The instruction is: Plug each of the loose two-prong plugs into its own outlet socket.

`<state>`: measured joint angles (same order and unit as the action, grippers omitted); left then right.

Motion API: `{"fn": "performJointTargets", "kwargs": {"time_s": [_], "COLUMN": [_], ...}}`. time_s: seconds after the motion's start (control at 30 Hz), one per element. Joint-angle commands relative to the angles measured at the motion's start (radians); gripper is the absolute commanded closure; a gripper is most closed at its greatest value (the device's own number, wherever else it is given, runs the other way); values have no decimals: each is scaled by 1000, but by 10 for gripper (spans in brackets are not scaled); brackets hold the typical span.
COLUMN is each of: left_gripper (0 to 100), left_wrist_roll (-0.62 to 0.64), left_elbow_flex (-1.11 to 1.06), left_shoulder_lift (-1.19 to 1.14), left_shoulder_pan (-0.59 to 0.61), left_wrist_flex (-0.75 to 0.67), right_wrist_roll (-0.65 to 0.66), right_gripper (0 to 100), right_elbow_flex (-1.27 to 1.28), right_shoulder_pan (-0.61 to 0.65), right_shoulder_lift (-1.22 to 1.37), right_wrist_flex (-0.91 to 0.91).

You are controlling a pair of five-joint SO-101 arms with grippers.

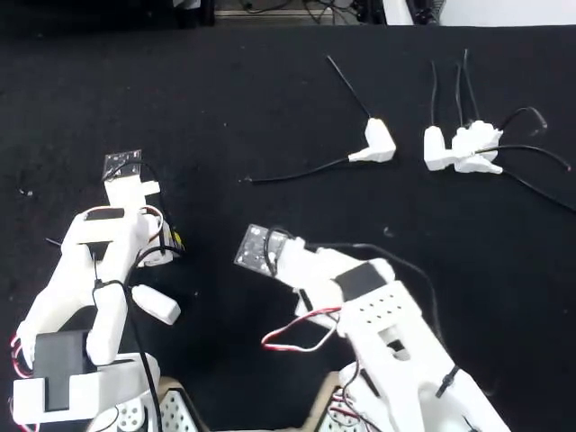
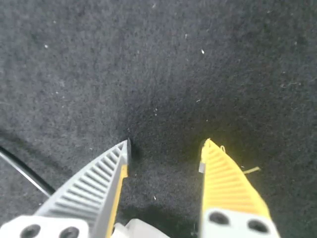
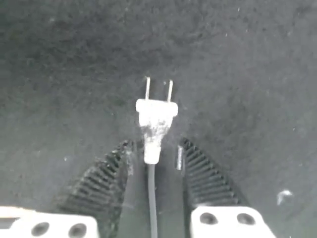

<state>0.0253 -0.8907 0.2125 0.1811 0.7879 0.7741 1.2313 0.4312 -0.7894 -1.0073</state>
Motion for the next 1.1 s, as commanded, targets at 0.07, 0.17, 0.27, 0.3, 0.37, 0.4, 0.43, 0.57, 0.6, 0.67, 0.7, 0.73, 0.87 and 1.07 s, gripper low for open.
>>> {"fn": "performJointTargets", "kwargs": {"time_s": [0.07, 0.17, 0.27, 0.3, 0.37, 0.4, 0.43, 0.57, 0.6, 0.67, 0.7, 0.73, 0.87, 1.07], "left_gripper": [770, 770, 770, 770, 770, 770, 770, 770, 770, 770, 770, 770, 770, 770], "left_wrist_roll": [2, 2, 2, 2, 2, 2, 2, 2, 2, 2, 2, 2, 2, 2], "left_elbow_flex": [-2, -2, -2, -2, -2, -2, -2, -2, -2, -2, -2, -2, -2, -2], "left_shoulder_lift": [0, 0, 0, 0, 0, 0, 0, 0, 0, 0, 0, 0, 0, 0], "left_shoulder_pan": [-4, -4, -4, -4, -4, -4, -4, -4, -4, -4, -4, -4, -4, -4], "left_wrist_flex": [-8, -9, -9, -9, -9, -9, -9, -9, -11, -11, -11, -9, -9, -8], "right_wrist_roll": [5, 3, 3, 3, 3, 3, 3, -57, -66, -72, -72, -72, -66, -64], "right_gripper": [874, 838, 792, 795, 802, 802, 802, 801, 801, 801, 802, 802, 804, 803], "right_elbow_flex": [-2, -2, -1, -2, -2, -2, -2, -54, -82, -134, -153, -166, -171, -150], "right_shoulder_pan": [21, 20, 20, 20, 20, 20, 20, 20, 20, 20, 20, 20, 20, 21], "right_shoulder_lift": [-16, -16, -16, -16, -16, -15, -15, 36, 61, 116, 143, 171, 243, 309], "right_wrist_flex": [26, 14, 14, 14, 14, 14, 12, -44, -66, -98, -104, -107, -58, 72]}}
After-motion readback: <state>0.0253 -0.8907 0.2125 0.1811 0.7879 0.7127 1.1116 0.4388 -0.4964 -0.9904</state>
